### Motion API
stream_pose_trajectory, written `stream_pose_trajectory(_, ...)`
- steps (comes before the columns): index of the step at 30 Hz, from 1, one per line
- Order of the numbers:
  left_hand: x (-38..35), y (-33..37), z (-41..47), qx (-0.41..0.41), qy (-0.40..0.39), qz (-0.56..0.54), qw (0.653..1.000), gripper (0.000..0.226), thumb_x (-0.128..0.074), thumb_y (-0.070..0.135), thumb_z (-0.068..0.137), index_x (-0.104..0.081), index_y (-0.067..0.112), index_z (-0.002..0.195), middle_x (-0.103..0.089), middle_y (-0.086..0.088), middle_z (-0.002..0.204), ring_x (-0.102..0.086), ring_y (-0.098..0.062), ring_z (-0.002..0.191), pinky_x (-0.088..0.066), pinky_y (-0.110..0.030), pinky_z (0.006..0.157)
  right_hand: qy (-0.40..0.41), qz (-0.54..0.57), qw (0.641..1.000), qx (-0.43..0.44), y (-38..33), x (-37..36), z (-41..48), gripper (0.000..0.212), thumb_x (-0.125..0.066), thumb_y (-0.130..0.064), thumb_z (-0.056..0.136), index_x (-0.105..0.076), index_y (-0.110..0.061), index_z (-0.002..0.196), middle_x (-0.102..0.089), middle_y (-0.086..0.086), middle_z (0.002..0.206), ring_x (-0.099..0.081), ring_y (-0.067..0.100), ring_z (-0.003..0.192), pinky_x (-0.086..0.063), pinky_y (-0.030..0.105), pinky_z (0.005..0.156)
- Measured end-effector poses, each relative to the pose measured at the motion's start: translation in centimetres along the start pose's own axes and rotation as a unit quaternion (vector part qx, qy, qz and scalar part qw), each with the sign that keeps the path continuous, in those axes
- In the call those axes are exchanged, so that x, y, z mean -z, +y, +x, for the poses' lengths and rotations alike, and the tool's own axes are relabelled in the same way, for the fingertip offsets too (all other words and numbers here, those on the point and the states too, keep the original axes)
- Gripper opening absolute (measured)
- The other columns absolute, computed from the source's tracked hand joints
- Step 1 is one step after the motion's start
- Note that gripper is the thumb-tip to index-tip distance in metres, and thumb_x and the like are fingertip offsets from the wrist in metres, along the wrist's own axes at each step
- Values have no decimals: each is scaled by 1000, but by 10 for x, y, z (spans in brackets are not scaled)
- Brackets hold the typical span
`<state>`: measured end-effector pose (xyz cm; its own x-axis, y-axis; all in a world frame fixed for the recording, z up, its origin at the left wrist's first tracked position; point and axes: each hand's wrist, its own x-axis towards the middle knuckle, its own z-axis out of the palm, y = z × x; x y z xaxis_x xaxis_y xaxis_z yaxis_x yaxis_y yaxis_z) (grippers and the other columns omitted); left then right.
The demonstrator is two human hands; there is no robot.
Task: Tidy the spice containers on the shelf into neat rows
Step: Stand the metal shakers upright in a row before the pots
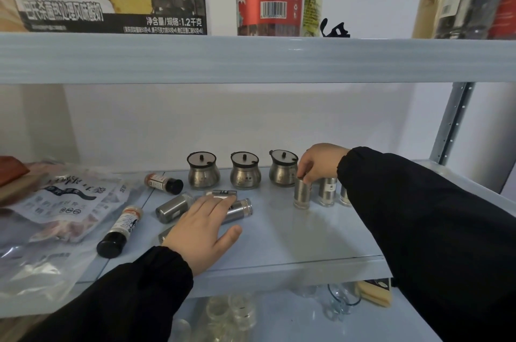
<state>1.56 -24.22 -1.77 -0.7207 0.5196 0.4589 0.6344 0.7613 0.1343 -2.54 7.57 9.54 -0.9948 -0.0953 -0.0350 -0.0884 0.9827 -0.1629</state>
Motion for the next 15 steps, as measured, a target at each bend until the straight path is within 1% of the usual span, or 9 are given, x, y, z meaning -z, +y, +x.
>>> stream_pose_trajectory(6, 1, 1, -3, -5, -5, 6, 1000, 67, -27, 63, 90, -30, 27, 146, -45, 3, 139, -31, -19, 134, -29, -34, 110, 10, -5, 1000, -3, 3, -2, -2, 23, -74, -24, 82, -76, -27, 105, -70, -13, 102, -63, 9, 94, -50, 26, 87)
stream_pose_trajectory(10, 6, 2, -4, -9, -1, 11, 1000, 65, -29, 63, 91, -32, 26, 145, -47, 3, 137, -34, -17, 132, -29, -32, 109, 6, -32, 999, 1, 3, -3, -6, 23, -71, -22, 85, -73, -26, 108, -67, -11, 105, -62, 13, 97, -49, 26, 83)
stream_pose_trajectory(12, 12, 0, -6, -4, 6, 11, 1000, 65, -29, 62, 91, -32, 26, 144, -47, 3, 137, -35, -17, 131, -30, -32, 109, 36, -48, 998, 10, -5, -3, -8, 29, -67, -26, 86, -68, -28, 115, -61, -8, 111, -57, 14, 97, -47, 28, 81)
stream_pose_trajectory(14, 21, -6, -7, 6, 20, 8, 1000, 66, -27, 63, 90, -34, 26, 144, -47, 3, 136, -36, -17, 130, -33, -33, 107, 92, -40, 994, 45, -23, -4, -10, 37, -64, -32, 87, -61, -31, 124, -58, -7, 116, -55, 16, 104, -45, 30, 85)
stream_pose_trajectory(15, 27, -10, -7, 13, 26, 8, 1000, 67, -26, 64, 90, -34, 26, 144, -47, 3, 136, -36, -17, 130, -34, -34, 107, 102, -27, 992, 69, -36, -5, -12, 40, -63, -33, 87, -59, -33, 127, -58, -7, 116, -55, 17, 107, -44, 30, 86)
